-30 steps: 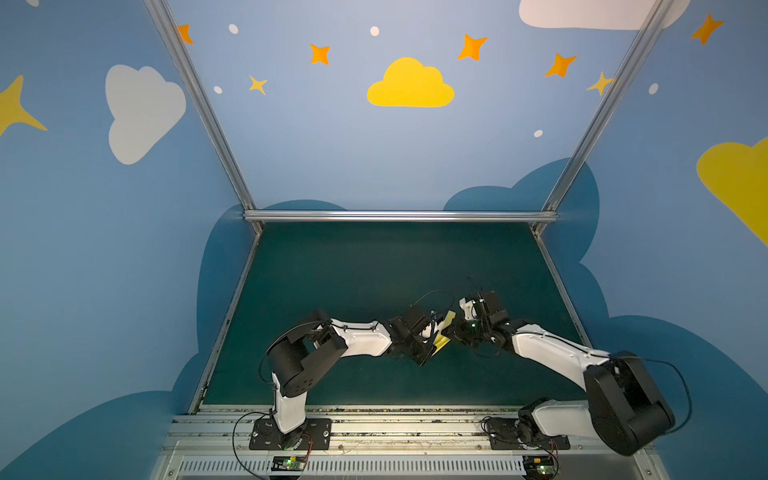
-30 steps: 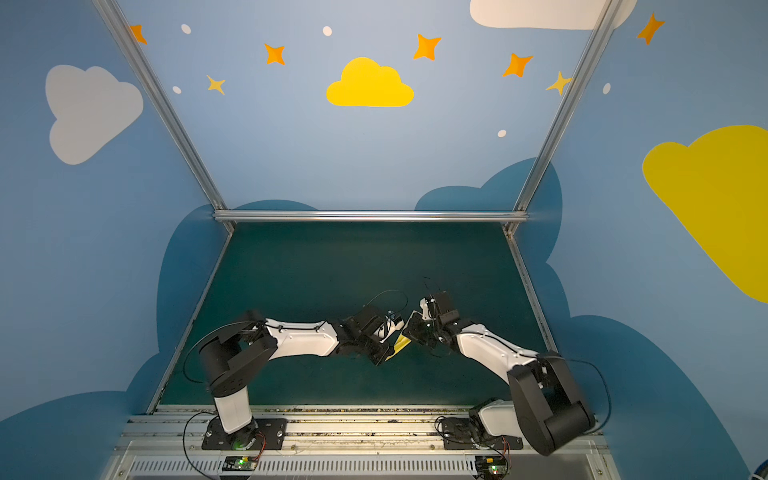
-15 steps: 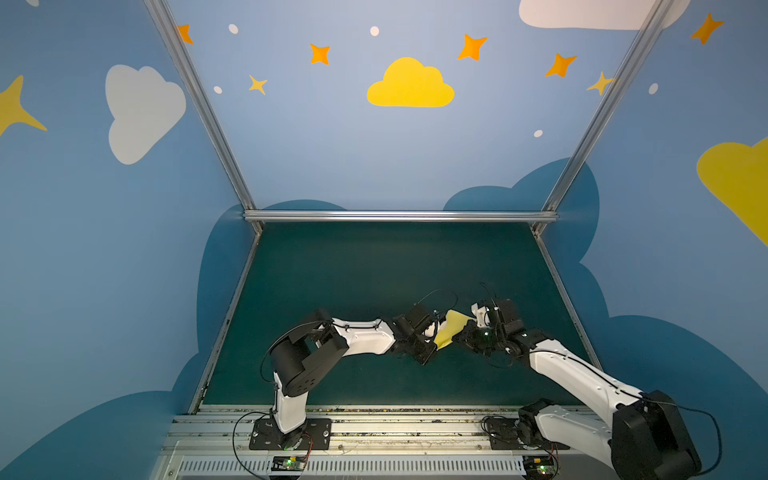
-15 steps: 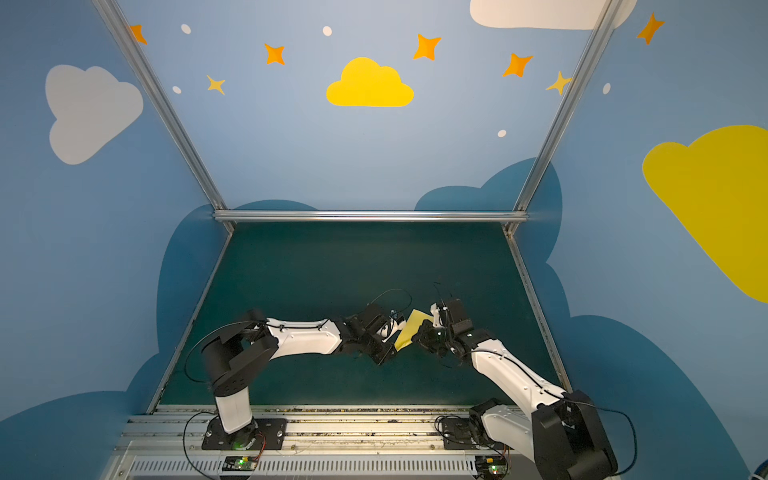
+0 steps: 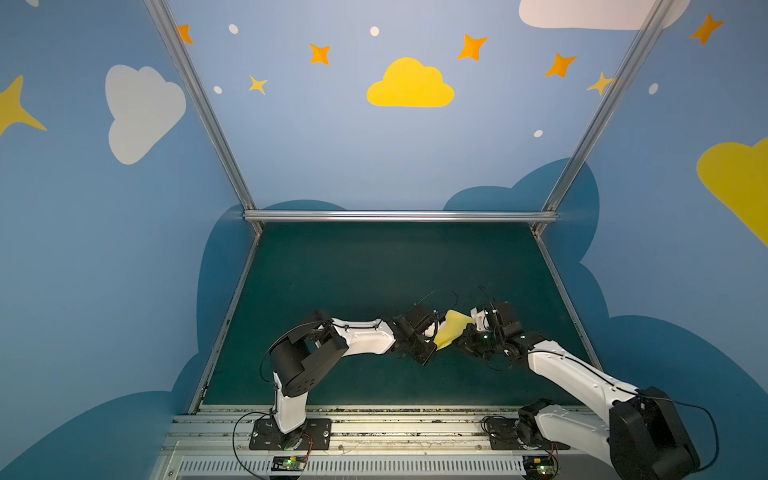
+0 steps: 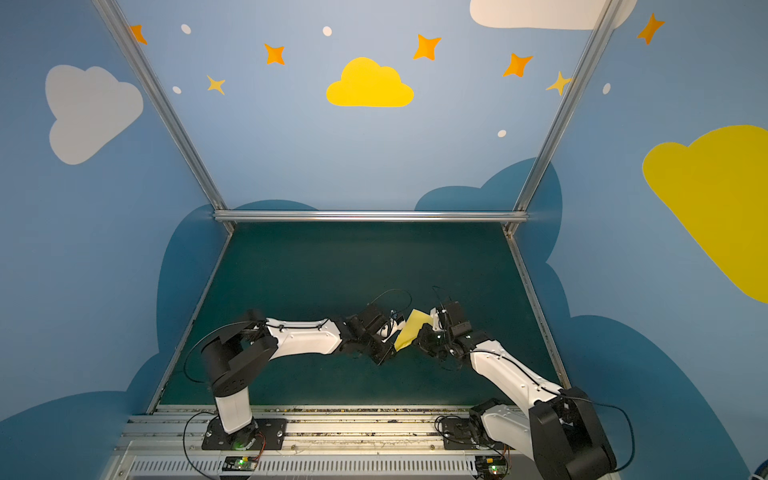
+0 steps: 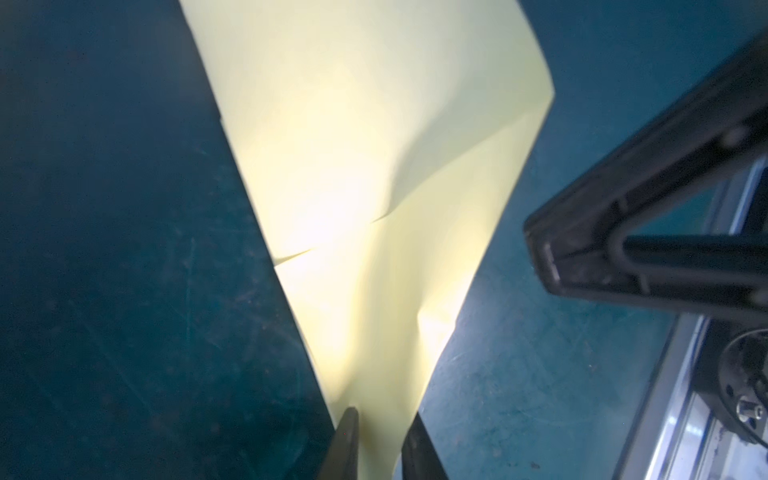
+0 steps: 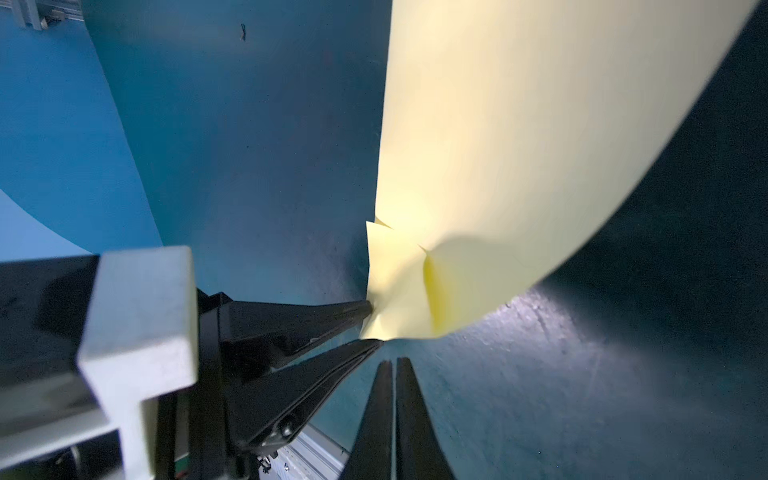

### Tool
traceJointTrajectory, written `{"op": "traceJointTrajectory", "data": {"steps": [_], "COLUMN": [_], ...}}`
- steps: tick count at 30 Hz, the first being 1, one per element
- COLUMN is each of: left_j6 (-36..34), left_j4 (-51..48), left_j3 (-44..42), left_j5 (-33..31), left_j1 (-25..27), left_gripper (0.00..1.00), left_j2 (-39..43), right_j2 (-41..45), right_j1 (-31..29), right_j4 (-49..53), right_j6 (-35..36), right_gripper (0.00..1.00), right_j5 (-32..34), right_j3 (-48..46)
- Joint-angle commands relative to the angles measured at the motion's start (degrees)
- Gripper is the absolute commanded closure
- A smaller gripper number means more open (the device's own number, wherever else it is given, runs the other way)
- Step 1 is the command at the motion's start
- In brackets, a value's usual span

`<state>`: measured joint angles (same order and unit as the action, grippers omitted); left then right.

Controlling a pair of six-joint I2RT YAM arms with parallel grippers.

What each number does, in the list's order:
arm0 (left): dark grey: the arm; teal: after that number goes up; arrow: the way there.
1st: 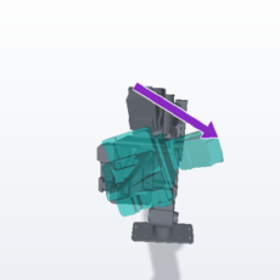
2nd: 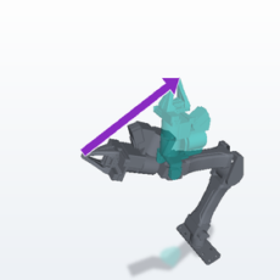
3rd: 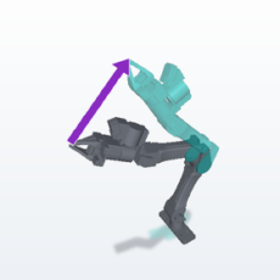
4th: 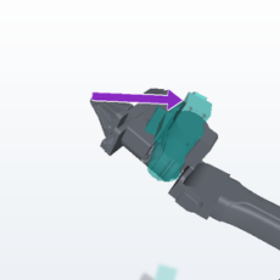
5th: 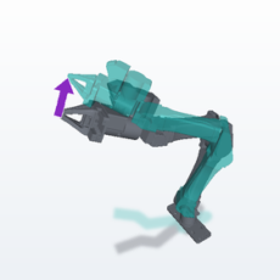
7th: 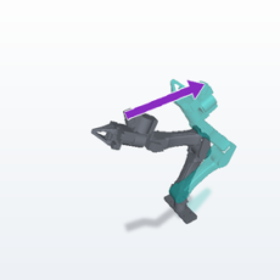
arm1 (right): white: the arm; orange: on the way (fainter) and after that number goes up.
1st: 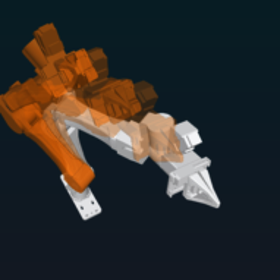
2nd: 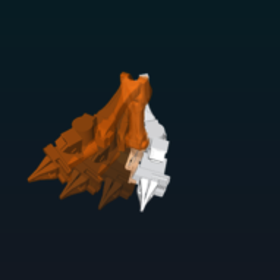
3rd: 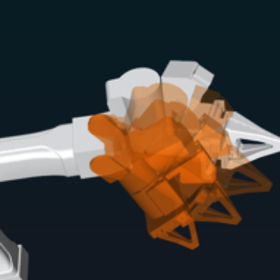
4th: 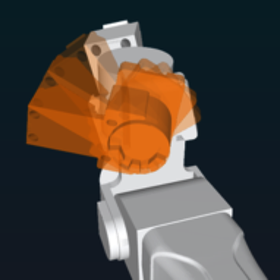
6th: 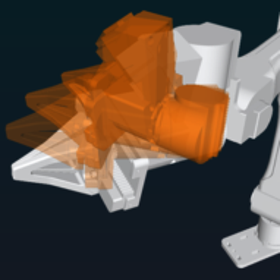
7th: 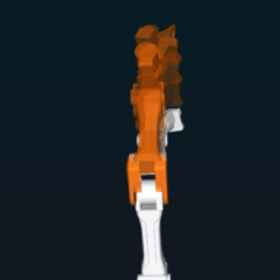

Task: Fold a paper plane with a square sheet of paper (fold left side to right side)

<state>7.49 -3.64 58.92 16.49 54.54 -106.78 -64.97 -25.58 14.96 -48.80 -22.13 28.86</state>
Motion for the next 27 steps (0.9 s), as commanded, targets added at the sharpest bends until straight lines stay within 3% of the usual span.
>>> {"op": "traceJointTrajectory", "data": {"steps": [1,12,16,27], "left_j6": [0.05,0.44,0.78,1.04], "left_j4": [-1.63,-1.33,-1.46,-0.84], "left_j3": [0.15,0.03,0.23,-0.12], "left_j5": [-1.45,-1.68,-1.95,-3.97], "left_j1": [-0.17,-0.14,-0.11,0.12], "left_gripper": [0.77,0.79,0.7,0.69], "left_j2": [1.81,2.45,2.56,3.49], "right_j2": [-0.11,0.02,0.11,-0.16], "right_j1": [0.19,0.19,0.21,0.24], "right_j4": [-0.46,-0.55,-0.72,-1.3], "right_j6": [0.19,-0.07,-0.21,-0.25], "right_gripper": [0.94,0.95,0.95,0.95], "right_j5": [-0.54,-0.7,-0.87,-1.25], "right_j3": [-0.25,-0.44,-0.73,-0.81]}}
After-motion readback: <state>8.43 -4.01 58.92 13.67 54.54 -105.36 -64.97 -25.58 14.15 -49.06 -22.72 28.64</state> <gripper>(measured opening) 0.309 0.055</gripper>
